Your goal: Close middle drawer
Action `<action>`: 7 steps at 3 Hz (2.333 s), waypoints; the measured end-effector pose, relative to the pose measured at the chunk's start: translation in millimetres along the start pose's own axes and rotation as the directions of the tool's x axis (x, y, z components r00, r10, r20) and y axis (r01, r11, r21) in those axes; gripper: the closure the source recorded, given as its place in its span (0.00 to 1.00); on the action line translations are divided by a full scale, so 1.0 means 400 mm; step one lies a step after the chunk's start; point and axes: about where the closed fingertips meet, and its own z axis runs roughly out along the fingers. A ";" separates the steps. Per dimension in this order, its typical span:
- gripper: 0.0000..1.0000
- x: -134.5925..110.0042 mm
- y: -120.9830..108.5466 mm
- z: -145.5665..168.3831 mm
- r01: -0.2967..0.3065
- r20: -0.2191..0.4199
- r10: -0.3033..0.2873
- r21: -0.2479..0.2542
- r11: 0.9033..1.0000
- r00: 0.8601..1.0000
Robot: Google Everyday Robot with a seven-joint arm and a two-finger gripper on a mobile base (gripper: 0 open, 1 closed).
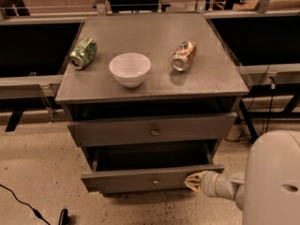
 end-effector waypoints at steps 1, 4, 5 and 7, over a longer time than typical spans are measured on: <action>1.00 -0.003 0.010 0.016 -0.001 0.012 0.001 0.001 1.000 1.000; 1.00 -0.017 0.052 0.054 0.058 -0.008 -0.059 -0.053 0.997 0.998; 1.00 -0.013 0.076 0.069 0.071 -0.025 -0.073 -0.072 0.995 0.997; 1.00 0.028 0.100 0.087 0.055 -0.099 -0.065 -0.095 0.994 0.993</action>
Offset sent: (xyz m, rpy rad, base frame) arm 0.0596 0.0069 -0.0131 0.0340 -0.0536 0.0100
